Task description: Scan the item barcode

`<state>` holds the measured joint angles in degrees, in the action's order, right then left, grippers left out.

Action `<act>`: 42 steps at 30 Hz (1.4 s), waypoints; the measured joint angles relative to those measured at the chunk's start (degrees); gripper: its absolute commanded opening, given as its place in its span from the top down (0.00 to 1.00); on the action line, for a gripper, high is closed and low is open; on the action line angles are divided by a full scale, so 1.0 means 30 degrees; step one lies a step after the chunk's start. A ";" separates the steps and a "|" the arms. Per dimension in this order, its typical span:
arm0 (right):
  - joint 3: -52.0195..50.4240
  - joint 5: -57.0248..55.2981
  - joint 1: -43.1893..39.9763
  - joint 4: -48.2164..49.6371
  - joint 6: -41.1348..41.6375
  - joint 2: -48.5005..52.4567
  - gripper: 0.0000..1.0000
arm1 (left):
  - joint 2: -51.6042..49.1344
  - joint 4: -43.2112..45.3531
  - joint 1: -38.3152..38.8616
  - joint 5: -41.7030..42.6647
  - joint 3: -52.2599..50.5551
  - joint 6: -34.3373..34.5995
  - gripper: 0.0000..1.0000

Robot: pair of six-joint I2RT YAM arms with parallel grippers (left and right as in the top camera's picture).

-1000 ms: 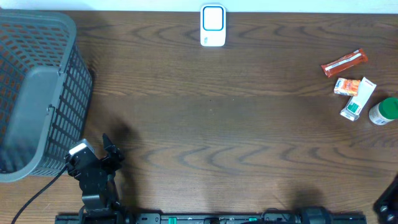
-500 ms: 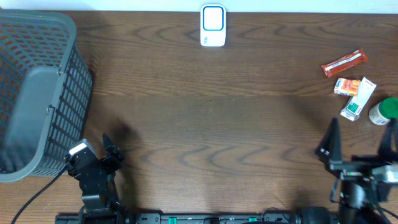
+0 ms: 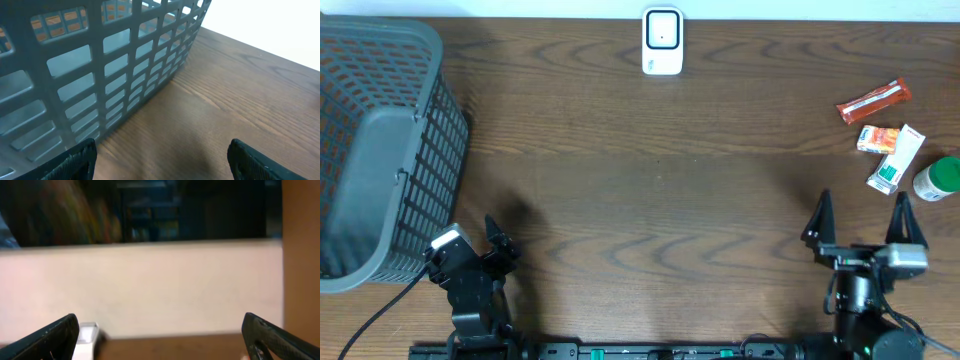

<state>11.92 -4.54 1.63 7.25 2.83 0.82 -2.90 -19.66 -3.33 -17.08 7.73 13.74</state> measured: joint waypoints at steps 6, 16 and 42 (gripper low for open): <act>-0.2506 -0.0940 -0.0007 -0.0124 0.0437 -0.0007 0.01 | 0.0000 -0.0007 0.0000 -0.0007 0.0000 0.0000 0.16; -0.3847 -0.1035 -0.0780 -0.3497 0.2922 -0.0036 0.01 | 0.0000 -0.0007 0.0000 0.0000 0.0000 0.0000 0.16; -0.3847 -0.0925 -0.0809 -0.3512 0.3257 -0.0044 0.01 | 0.0000 -0.0197 0.0000 -0.0087 0.0000 0.0000 0.16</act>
<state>0.38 -7.31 -0.80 -3.29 12.60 0.69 -2.90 -20.25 -3.33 -17.34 7.73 13.74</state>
